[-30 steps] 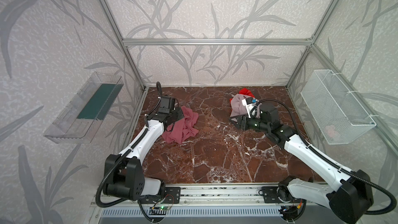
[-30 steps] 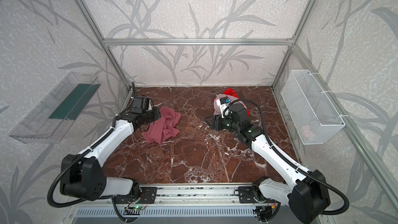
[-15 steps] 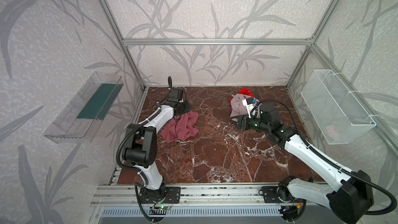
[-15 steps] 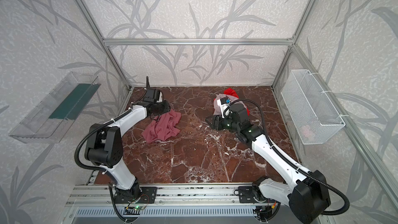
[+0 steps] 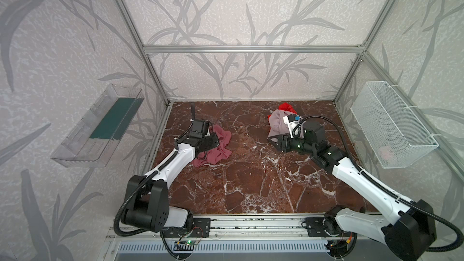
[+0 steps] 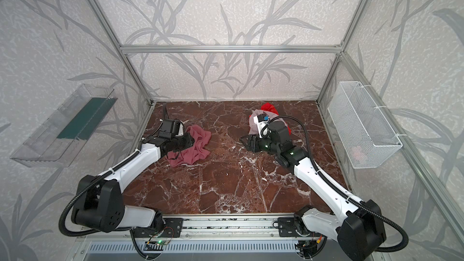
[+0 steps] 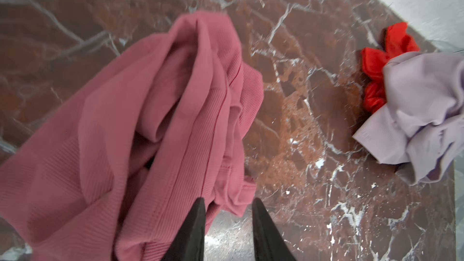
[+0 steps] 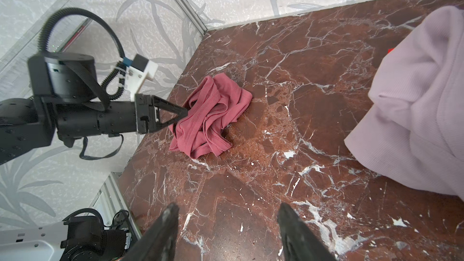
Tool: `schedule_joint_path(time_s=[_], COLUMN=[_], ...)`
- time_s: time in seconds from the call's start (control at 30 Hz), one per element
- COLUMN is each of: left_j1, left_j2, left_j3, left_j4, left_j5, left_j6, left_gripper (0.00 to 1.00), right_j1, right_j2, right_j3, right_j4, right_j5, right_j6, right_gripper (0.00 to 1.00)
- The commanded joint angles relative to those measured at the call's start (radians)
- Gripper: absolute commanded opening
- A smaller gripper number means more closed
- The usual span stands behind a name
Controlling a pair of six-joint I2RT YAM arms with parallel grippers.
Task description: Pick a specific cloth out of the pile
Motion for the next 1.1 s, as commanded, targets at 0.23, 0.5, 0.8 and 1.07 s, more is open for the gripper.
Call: schedule_joint_path(time_s=[0.23, 0.5, 0.8, 1.07], left_j1=[0.023, 0.101, 0.232, 0.306], left_j2=[0.207, 0.355, 0.481, 0.445], left_j3=[0.046, 0.227, 0.346, 0.329], left_j4=[0.084, 0.028, 0.028, 0.051], left_j5=[-0.083, -0.132, -0.109, -0.058], left_j6=[-0.033, 0.011, 0.014, 0.038], left_gripper=[0.28, 0.26, 0.26, 0.26], right_j1=[-0.003, -0.004, -0.004, -0.003], right_j2=[-0.016, 0.029, 0.096, 0.133], right_j3=[-0.005, 0.038, 0.109, 0.145], right_j4=[-0.014, -0.039, -0.066, -0.074], right_j5=[0.027, 0.043, 0.048, 0.048], right_j6=[-0.001, -0.023, -0.044, -0.057], right_gripper=[0.63, 0.63, 0.63, 0.63])
